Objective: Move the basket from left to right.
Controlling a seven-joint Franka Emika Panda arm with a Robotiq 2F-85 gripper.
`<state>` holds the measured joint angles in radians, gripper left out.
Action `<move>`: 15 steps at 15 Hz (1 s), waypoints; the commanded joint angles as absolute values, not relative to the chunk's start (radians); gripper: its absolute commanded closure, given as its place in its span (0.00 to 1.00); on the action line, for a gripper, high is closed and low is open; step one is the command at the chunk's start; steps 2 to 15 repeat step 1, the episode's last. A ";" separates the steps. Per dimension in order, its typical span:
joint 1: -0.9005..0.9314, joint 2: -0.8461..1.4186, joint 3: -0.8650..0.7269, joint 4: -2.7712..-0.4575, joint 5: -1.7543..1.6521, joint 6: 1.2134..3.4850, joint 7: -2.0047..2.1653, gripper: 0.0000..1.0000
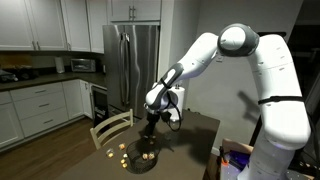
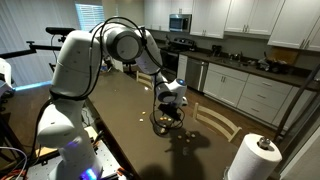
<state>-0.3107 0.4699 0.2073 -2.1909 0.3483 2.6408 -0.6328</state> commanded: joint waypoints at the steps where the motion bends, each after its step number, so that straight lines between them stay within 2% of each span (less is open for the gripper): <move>1: -0.304 0.469 0.201 -2.189 0.352 2.638 -0.634 0.00; 15: -0.304 0.469 0.201 -2.189 0.352 2.638 -0.634 0.00</move>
